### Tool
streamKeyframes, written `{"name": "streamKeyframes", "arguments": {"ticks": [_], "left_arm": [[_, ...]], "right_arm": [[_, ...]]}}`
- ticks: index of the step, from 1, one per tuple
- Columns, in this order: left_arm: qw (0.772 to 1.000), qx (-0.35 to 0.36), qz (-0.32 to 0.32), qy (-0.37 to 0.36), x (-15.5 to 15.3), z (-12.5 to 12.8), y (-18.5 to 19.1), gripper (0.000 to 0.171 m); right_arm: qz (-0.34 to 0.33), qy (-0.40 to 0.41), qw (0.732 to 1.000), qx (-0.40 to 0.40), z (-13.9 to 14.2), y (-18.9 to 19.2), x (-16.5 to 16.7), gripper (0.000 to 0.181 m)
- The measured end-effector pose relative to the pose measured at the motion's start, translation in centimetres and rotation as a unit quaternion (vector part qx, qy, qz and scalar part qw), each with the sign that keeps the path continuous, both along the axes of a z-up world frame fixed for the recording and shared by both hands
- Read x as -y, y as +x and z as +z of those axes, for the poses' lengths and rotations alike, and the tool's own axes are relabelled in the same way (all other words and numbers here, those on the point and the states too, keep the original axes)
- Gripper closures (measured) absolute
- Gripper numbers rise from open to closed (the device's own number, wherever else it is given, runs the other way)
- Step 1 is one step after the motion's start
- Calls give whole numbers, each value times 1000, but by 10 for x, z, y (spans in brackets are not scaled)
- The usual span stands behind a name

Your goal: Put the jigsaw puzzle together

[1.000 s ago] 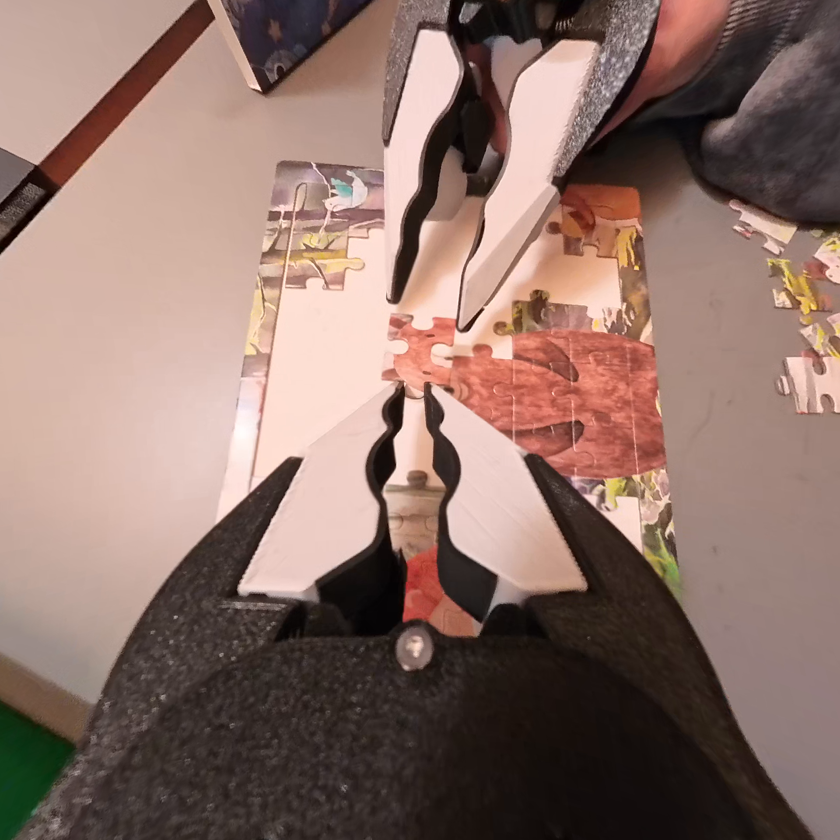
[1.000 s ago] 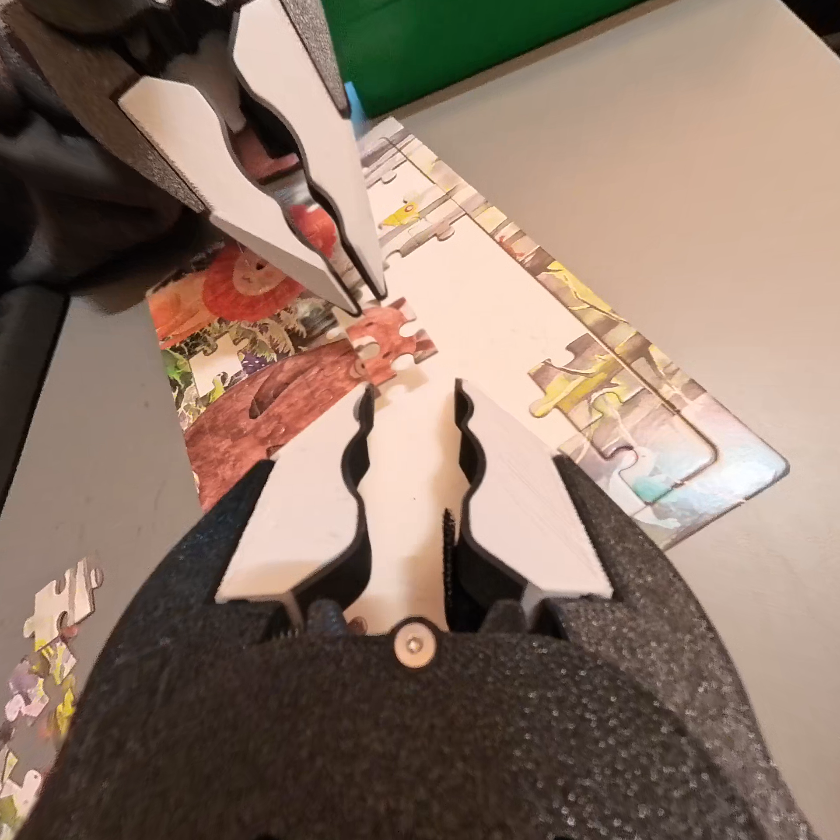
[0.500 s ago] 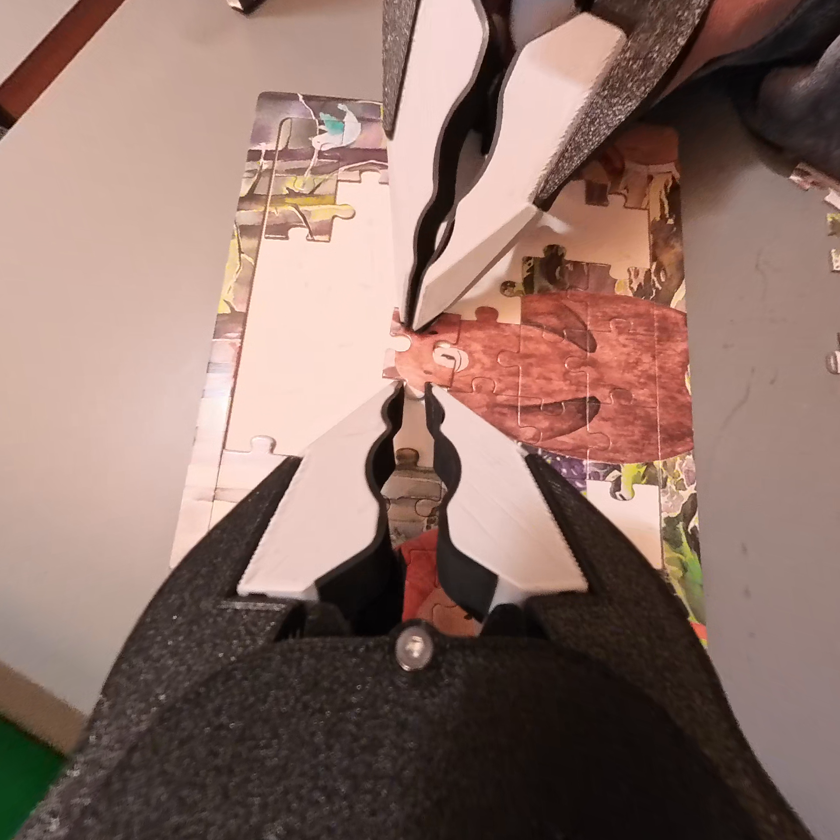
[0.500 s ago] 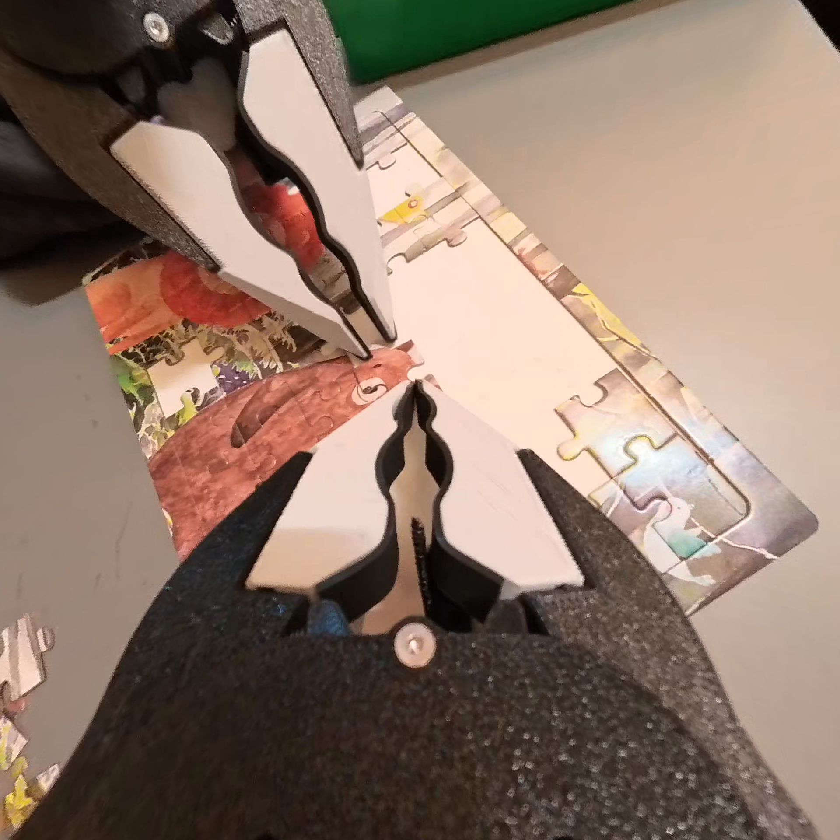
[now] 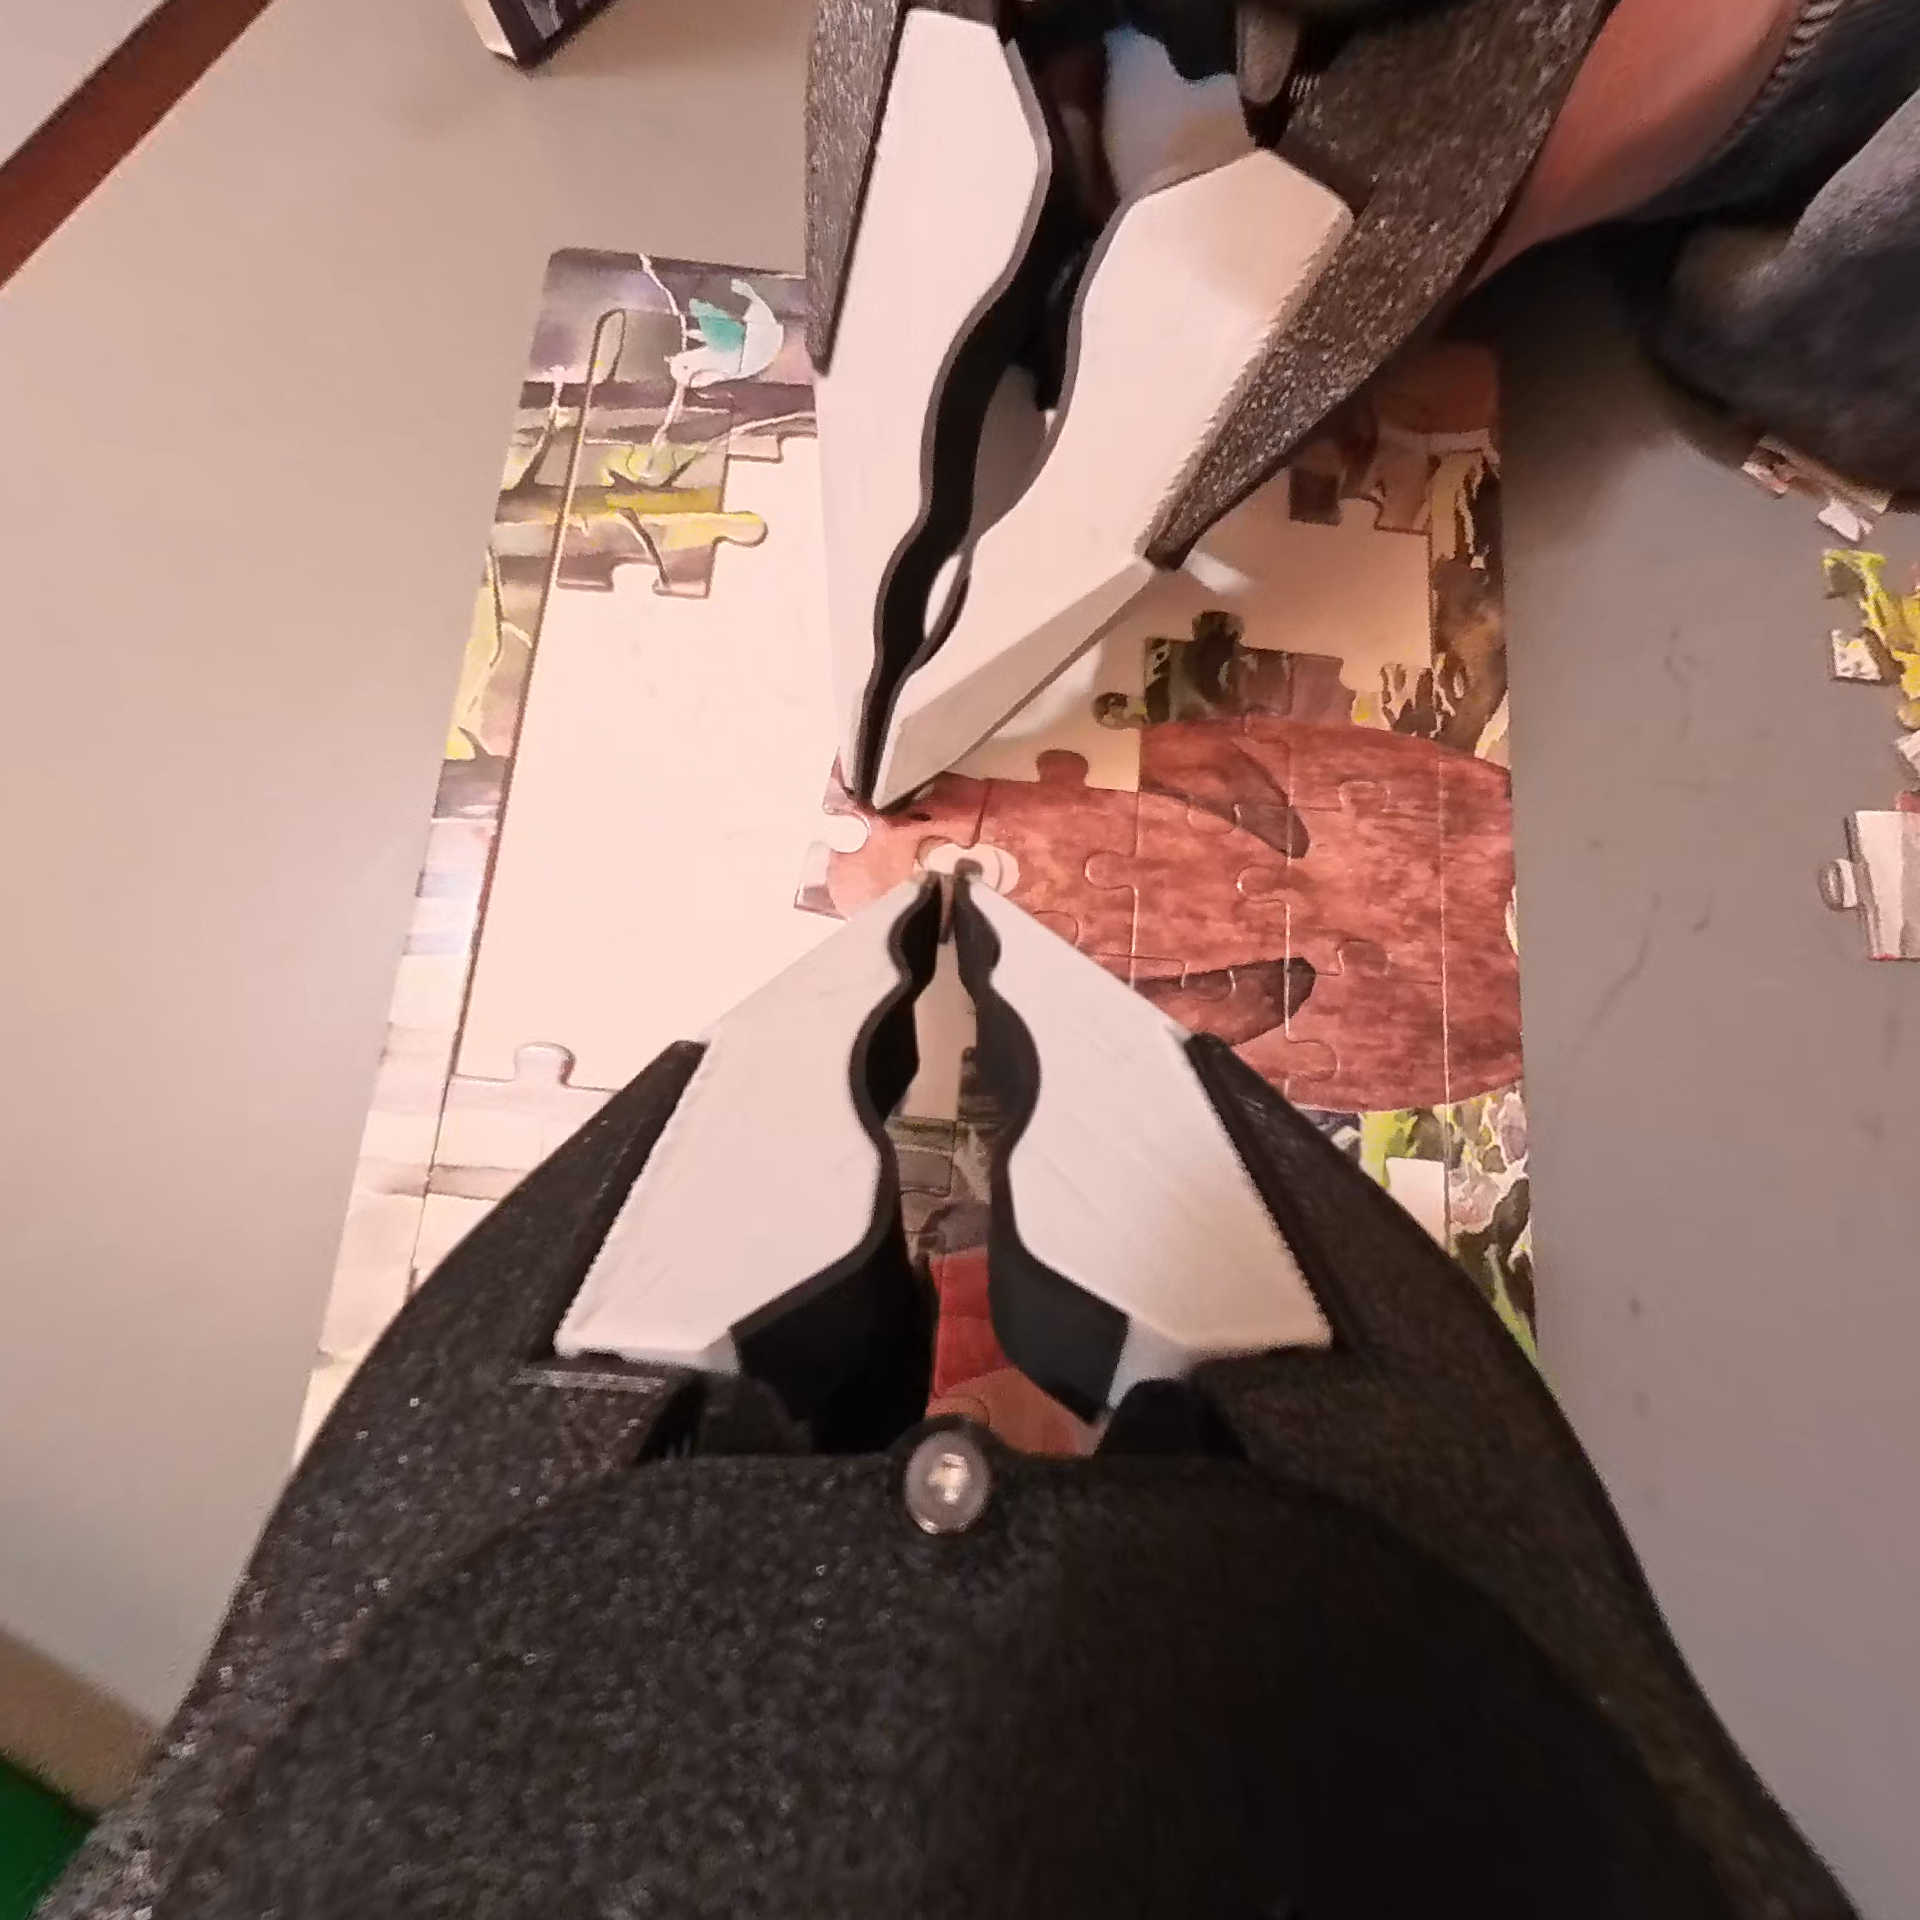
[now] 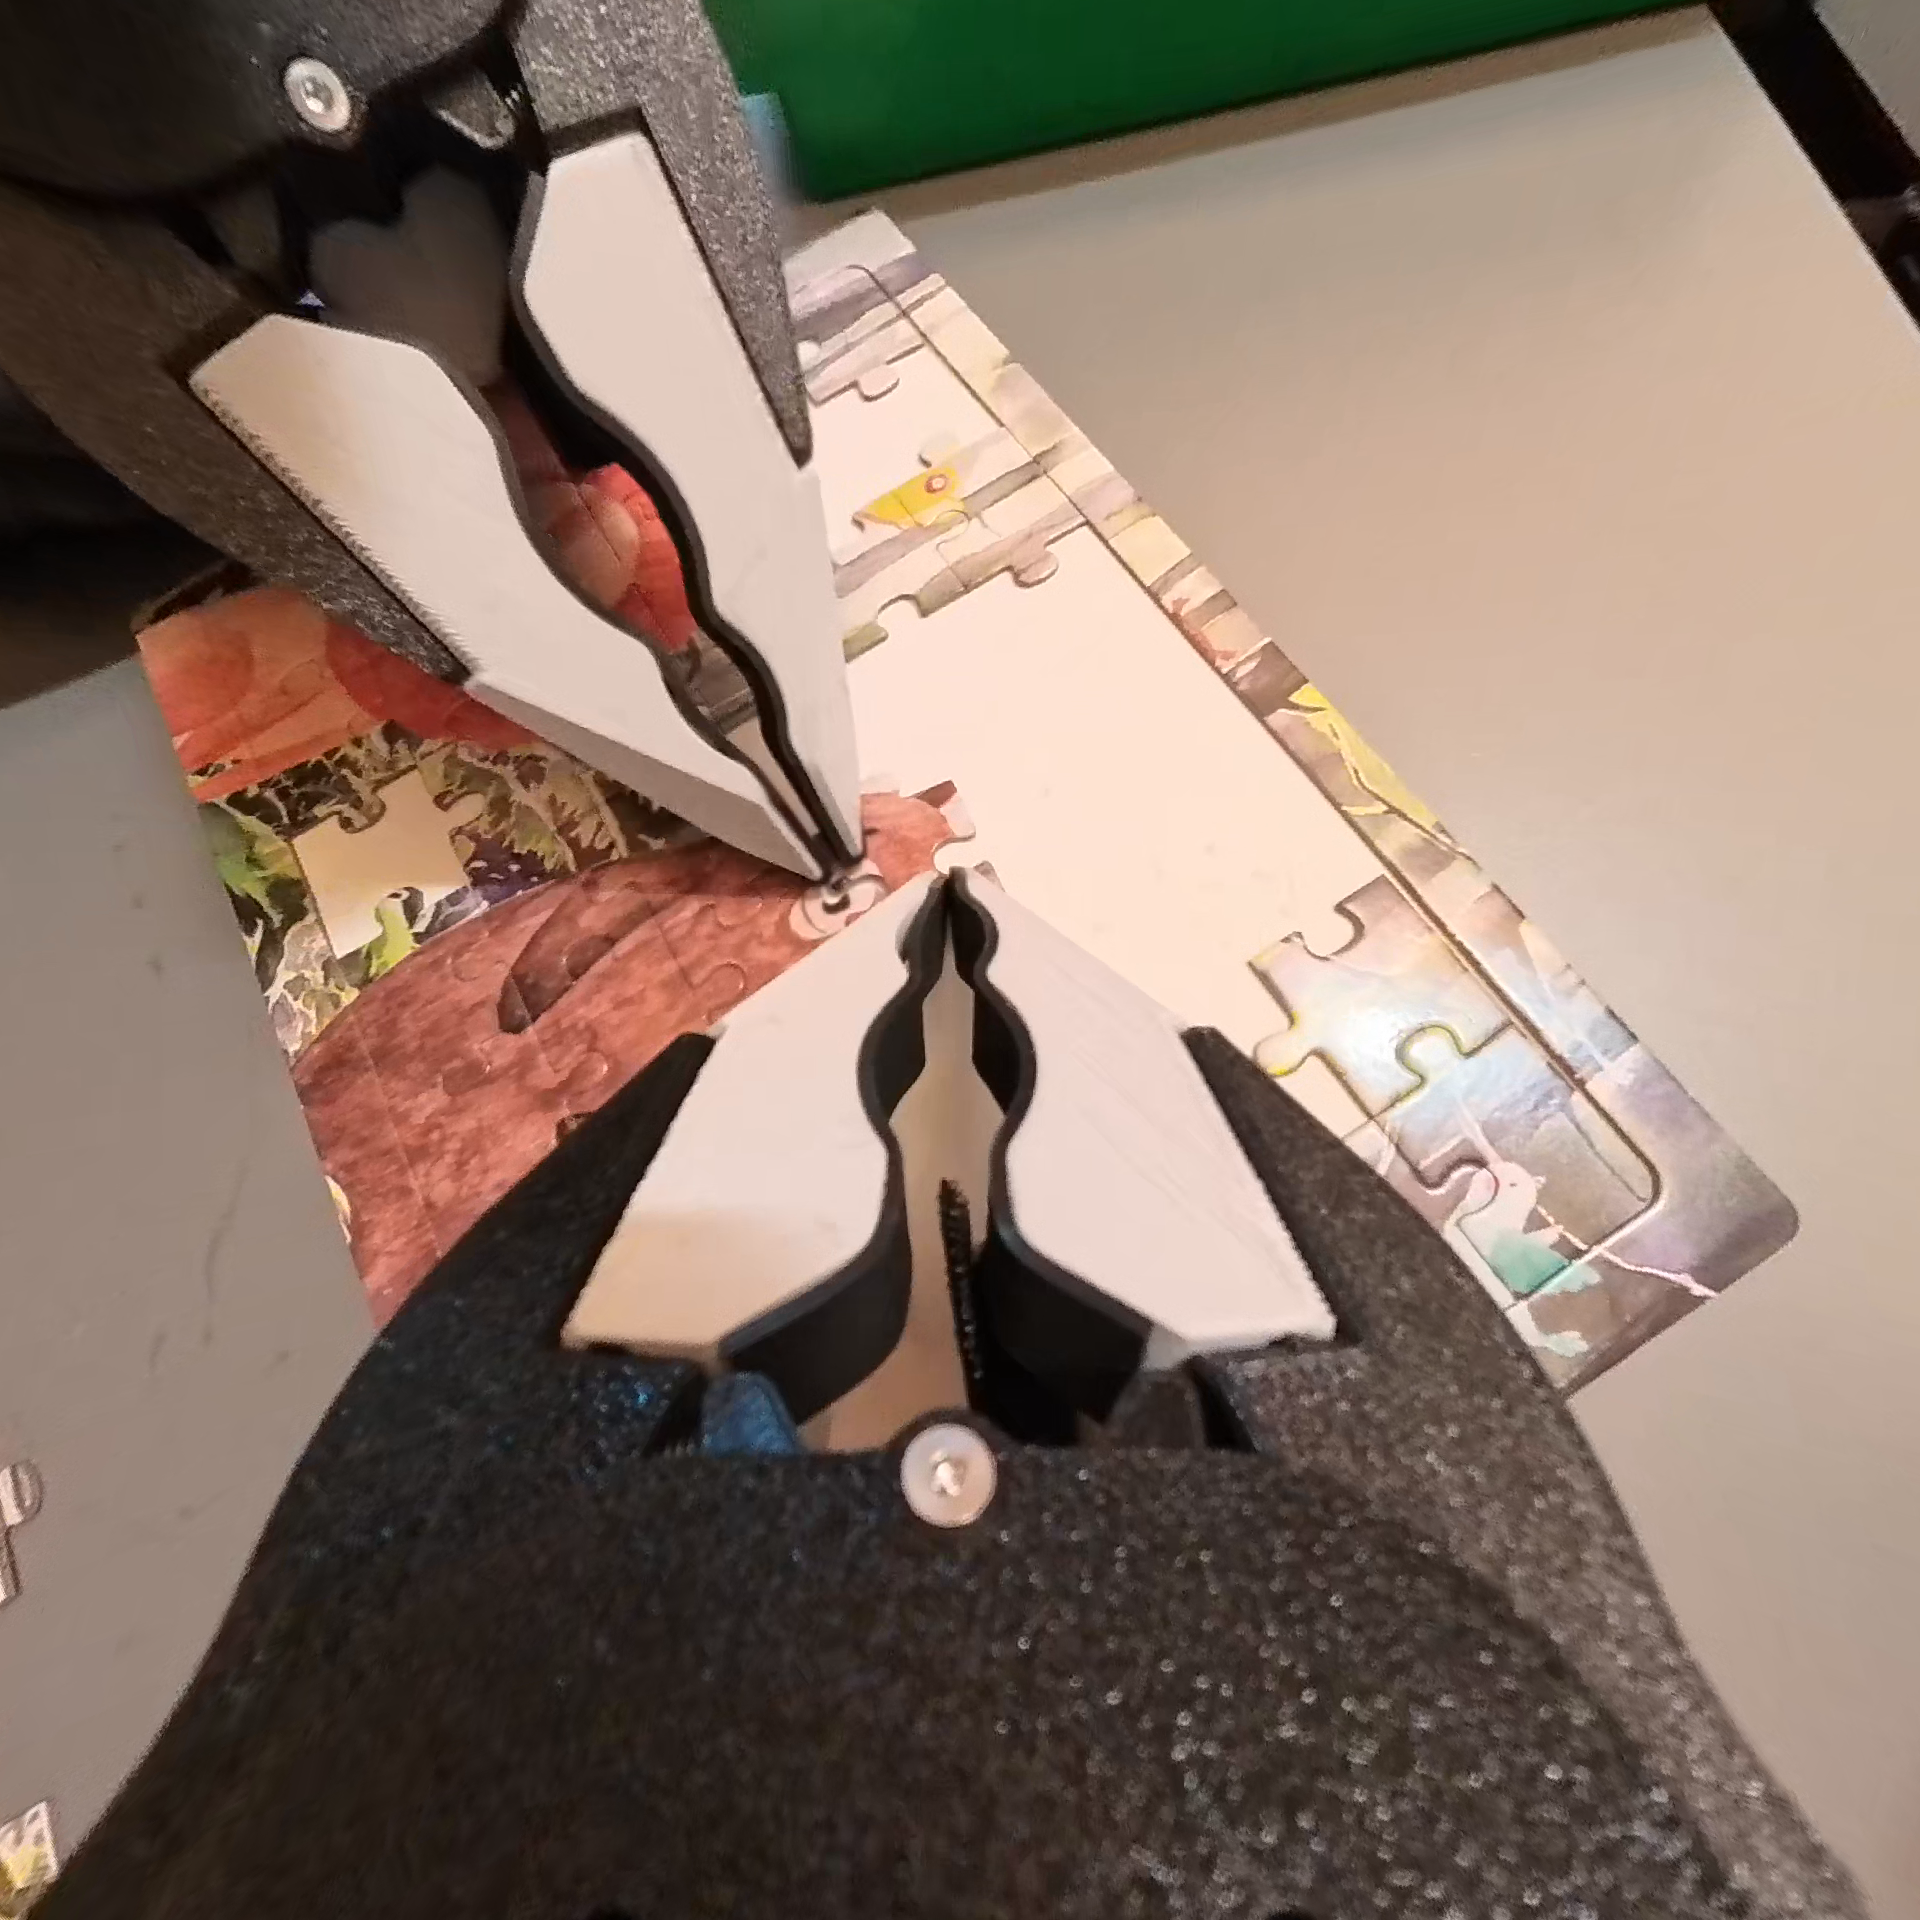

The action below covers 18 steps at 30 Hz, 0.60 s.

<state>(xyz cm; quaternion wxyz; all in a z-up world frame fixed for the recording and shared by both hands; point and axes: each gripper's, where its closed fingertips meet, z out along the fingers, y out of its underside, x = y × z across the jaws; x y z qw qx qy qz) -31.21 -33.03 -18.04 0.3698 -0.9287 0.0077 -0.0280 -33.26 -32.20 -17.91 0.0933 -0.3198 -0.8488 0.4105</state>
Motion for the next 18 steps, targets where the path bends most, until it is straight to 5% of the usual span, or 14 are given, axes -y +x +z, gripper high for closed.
{"name": "streamKeyframes", "arguments": {"ticks": [8, 18], "left_arm": [[998, -18, 51, 24, -1, 9, -28, 170], [1000, -8, 22, 4, 0, -1, -10, 171]], "right_arm": [[10, 4, 1000, 0, -1, 5, 0, 181], [12, -14, 1000, 17, -1, 7, -1, 181]]}}
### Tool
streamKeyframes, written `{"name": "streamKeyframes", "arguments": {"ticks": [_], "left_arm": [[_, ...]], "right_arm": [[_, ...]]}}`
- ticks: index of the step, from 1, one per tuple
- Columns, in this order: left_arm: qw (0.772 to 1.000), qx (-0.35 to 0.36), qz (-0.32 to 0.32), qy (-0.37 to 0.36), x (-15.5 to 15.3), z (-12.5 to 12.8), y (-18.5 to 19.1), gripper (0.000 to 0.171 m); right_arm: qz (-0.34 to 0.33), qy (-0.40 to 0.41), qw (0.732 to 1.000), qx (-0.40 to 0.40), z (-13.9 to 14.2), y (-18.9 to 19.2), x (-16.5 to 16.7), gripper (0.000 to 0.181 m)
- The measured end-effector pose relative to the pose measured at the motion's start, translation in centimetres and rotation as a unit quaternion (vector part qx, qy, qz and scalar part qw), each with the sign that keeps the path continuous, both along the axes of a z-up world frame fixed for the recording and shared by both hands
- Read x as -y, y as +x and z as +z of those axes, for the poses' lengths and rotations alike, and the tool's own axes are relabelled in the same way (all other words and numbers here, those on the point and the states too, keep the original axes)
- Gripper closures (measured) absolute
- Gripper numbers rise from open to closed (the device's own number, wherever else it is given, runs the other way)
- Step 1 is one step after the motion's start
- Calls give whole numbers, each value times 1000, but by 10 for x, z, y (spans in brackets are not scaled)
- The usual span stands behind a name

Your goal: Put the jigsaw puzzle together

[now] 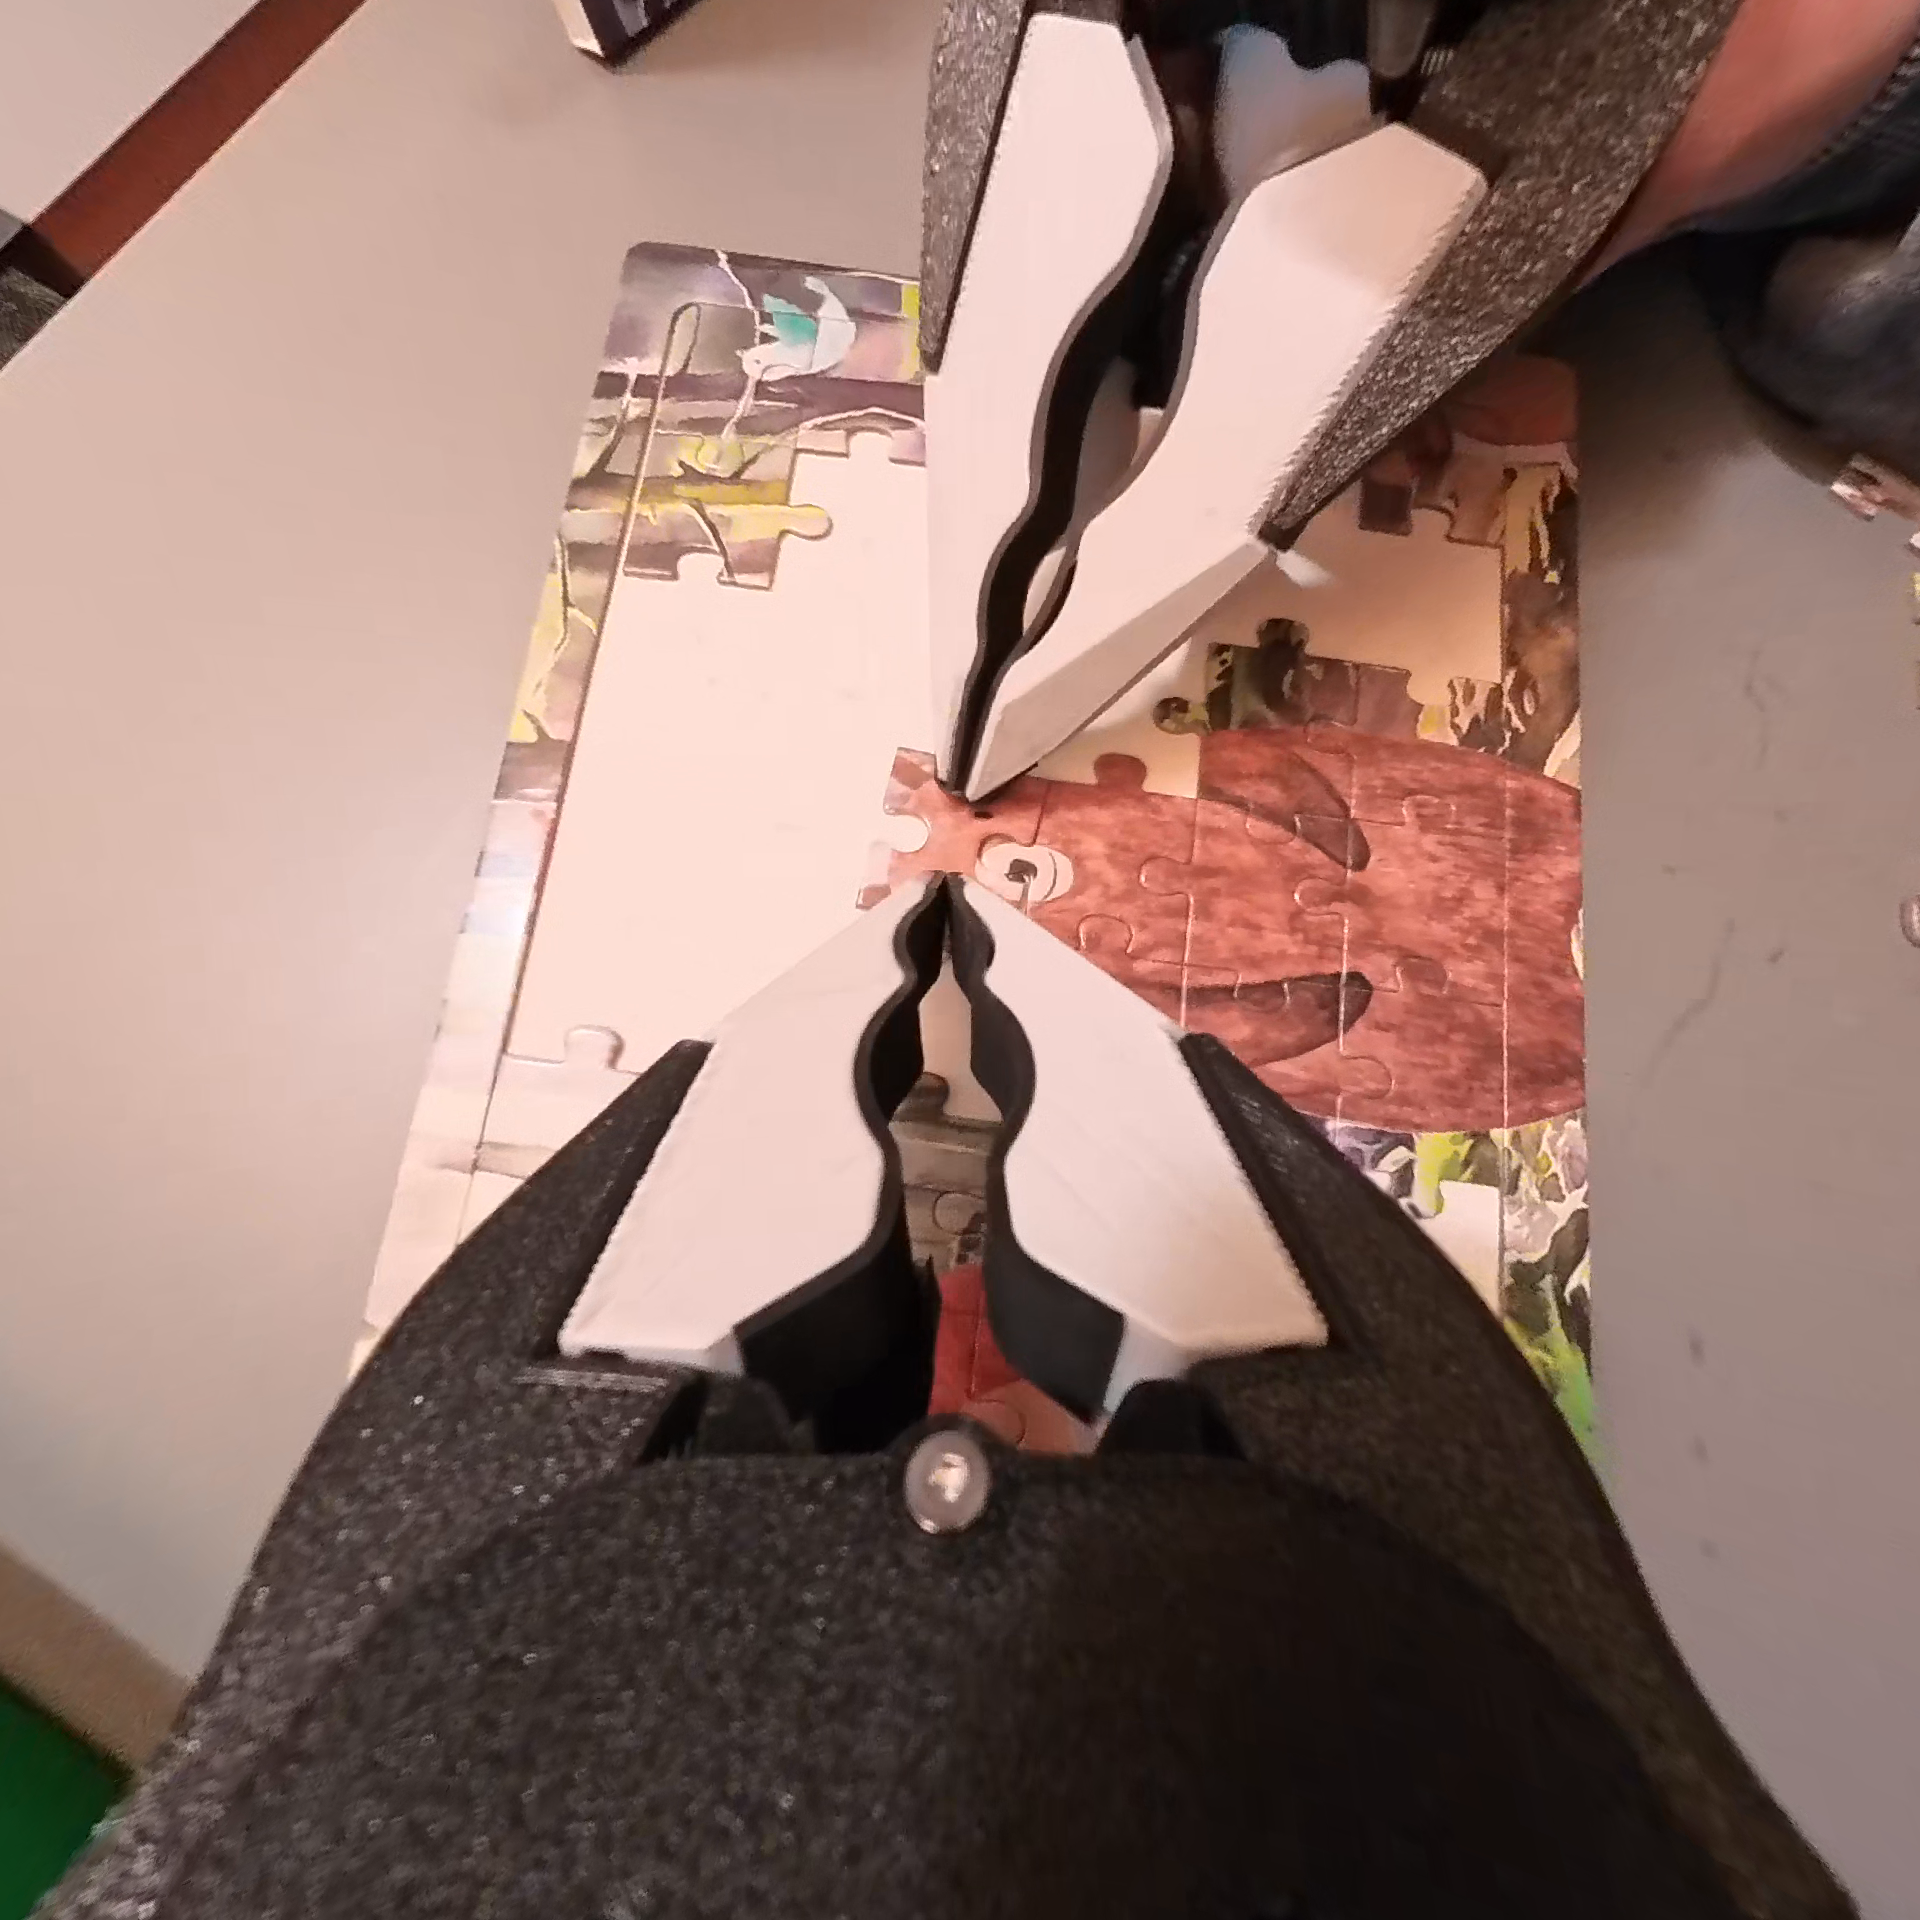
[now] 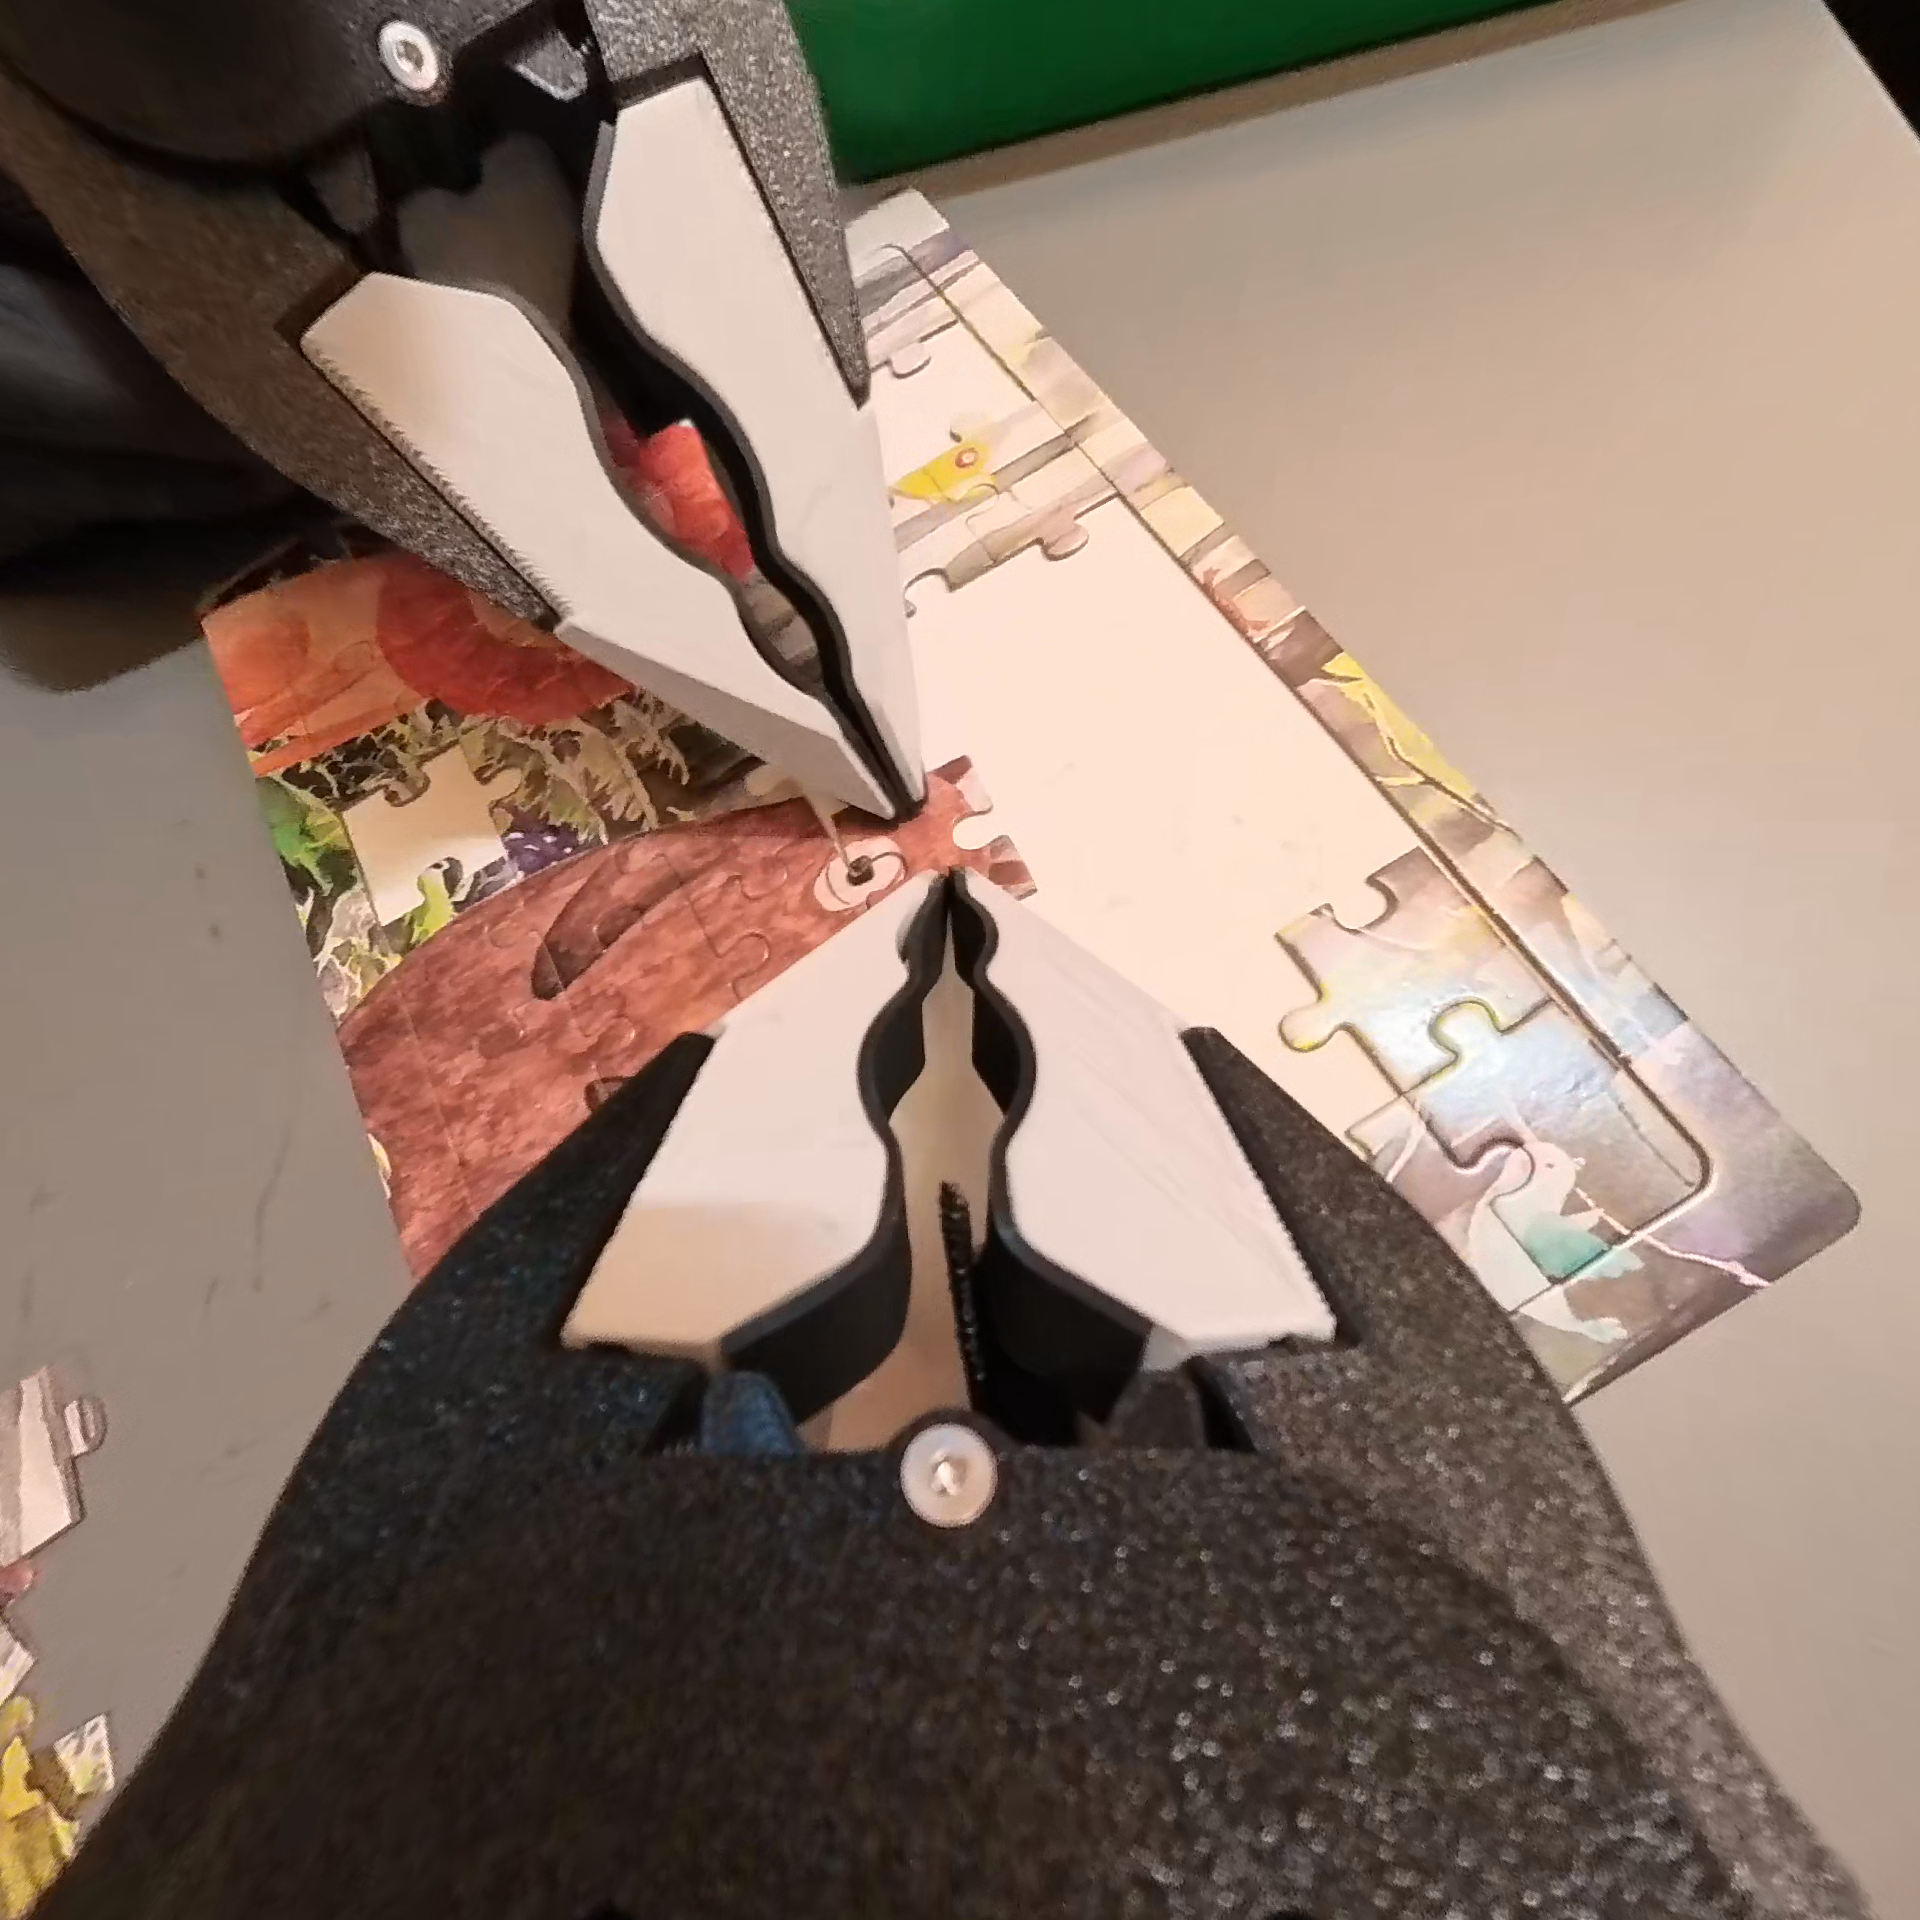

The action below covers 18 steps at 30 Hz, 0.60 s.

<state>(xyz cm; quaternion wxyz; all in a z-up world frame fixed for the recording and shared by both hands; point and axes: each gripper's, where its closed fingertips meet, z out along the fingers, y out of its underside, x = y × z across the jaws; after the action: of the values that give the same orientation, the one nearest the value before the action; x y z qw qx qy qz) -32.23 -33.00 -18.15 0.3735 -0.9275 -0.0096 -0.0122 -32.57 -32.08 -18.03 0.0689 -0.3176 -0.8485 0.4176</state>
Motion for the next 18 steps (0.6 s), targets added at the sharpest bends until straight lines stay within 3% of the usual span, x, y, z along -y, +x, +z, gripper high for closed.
{"name": "streamKeyframes", "arguments": {"ticks": [4, 7, 14, 18], "left_arm": [[1000, -4, -3, 1, -1, 4, -1, 171], [999, -11, 29, 13, -3, 9, -16, 171], [1000, -4, 27, 0, 1, -1, -15, 171], [998, -37, 51, 8, 3, 6, -25, 171]], "right_arm": [[-3, -20, 1000, -3, 5, -1, -1, 181], [-12, -56, 998, 12, 11, -3, -3, 180], [-16, -63, 998, 15, 12, -4, -4, 179], [-18, -91, 995, 23, 17, -5, -6, 178]]}}
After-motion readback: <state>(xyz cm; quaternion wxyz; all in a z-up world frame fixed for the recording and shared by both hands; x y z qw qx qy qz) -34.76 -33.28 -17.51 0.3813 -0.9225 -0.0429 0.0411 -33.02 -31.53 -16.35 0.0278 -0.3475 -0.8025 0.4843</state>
